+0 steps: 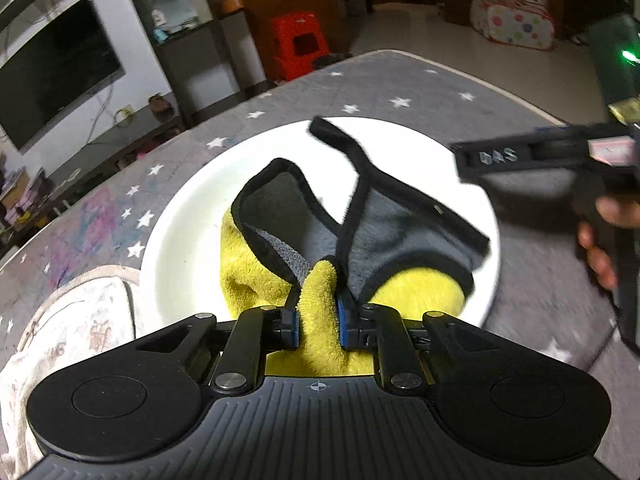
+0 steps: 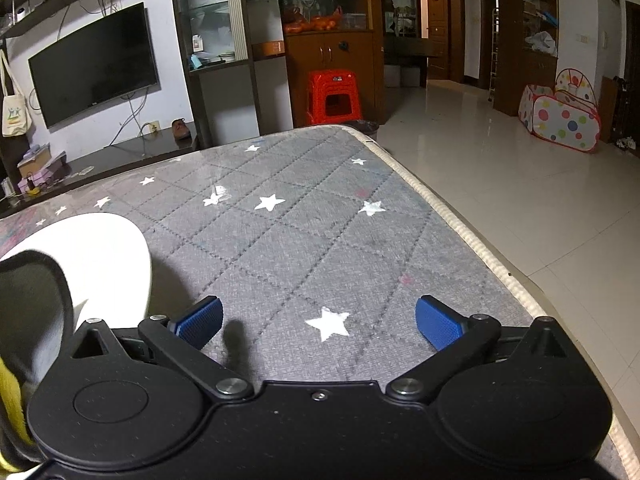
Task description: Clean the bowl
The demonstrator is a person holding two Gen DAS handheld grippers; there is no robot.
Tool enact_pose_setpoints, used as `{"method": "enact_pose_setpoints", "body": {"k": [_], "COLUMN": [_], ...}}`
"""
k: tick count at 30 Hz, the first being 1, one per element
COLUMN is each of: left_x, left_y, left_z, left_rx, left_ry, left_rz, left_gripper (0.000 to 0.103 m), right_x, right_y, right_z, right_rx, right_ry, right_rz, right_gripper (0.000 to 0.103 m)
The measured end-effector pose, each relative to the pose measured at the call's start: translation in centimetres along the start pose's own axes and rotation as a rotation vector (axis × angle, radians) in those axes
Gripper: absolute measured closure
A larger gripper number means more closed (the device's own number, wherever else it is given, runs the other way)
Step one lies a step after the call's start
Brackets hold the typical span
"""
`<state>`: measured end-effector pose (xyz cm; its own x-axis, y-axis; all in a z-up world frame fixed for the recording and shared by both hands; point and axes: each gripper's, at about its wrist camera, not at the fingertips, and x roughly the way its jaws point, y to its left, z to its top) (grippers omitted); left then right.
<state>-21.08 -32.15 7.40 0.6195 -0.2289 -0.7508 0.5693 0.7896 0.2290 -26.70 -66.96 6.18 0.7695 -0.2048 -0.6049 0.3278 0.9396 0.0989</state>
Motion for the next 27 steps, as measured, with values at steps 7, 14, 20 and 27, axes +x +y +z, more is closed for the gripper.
{"method": "enact_pose_setpoints", "body": {"k": [7, 14, 20, 27], "left_x": [1.3, 3.3, 5.3, 6.6], "left_y": [-0.5, -0.4, -0.2, 0.3], "left_z": [1.0, 3.0, 5.0, 6.5], "left_rx": [-0.006, -0.044, -0.063, -0.091], "left_ry": [-0.007, -0.021, -0.028, -0.024], "left_rz": [-0.001, 0.012, 0.048, 0.055], "left_gripper": [0.086, 0.086, 0.085, 0.085], "right_x": [0.2, 0.6, 0.6, 1.1], "right_y": [-0.1, -0.4, -0.6, -0.4], "right_z": [0.0, 0.0, -0.1, -0.3], "right_rx": [-0.001, 0.004, 0.006, -0.026], "right_ry": [0.0, -0.001, 0.003, 0.012], "right_rz": [0.0, -0.031, -0.064, -0.115], "right_gripper": [0.0, 0.0, 0.0, 0.0]}}
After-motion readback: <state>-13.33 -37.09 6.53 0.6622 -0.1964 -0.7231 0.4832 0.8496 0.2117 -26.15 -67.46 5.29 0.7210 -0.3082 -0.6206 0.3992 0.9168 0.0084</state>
